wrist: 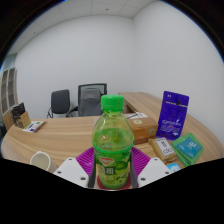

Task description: Pour water

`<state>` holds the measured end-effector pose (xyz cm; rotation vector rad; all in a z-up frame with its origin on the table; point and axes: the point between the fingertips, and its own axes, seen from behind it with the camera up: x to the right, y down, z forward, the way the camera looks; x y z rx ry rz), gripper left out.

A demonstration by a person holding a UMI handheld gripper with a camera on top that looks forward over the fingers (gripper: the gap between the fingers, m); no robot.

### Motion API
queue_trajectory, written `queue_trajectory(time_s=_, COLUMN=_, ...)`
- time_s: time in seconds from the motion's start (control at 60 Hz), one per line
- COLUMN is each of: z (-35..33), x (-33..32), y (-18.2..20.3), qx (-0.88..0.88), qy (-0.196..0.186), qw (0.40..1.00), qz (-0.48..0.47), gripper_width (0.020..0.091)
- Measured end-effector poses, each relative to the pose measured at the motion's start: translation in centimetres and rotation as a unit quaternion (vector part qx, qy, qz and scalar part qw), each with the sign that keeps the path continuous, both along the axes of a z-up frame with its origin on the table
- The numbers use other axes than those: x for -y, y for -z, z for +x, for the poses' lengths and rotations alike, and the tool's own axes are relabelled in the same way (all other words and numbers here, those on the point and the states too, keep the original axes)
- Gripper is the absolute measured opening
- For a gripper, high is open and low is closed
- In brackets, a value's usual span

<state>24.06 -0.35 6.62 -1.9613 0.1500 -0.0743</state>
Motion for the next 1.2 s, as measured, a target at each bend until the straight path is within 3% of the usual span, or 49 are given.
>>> queue_trajectory(time_s=0.2, z=0.0, x=1.4, y=1.1, qx=-0.013, qy=0.014, qw=1.0, qz=-0.015, gripper_width=0.0573)
queue_trajectory(time_s=0.383, z=-0.6, x=3.6, y=2.5, qx=-0.002, qy=0.022, qw=0.998, qz=-0.055, gripper_width=0.0772)
queue_trajectory(time_s=0.6, z=-3.5, x=10.6, y=1.4, qx=-0.015, qy=0.01, qw=0.996, qz=-0.086, gripper_width=0.0769)
queue_trajectory(time_s=0.767, z=-7.6, x=15.9, y=-4.4, qx=-0.011, qy=-0.012, qw=0.998, qz=-0.064, gripper_width=0.0771)
queue_trajectory(time_s=0.95, z=-10.7, x=20.2, y=-11.3, qx=-0.011, qy=-0.008, qw=1.0, qz=-0.004, gripper_width=0.0769)
queue_trajectory(time_s=1.2, z=-15.9, x=24.2, y=-15.0, qx=-0.015, qy=-0.055, qw=0.998, qz=0.029, gripper_width=0.077)
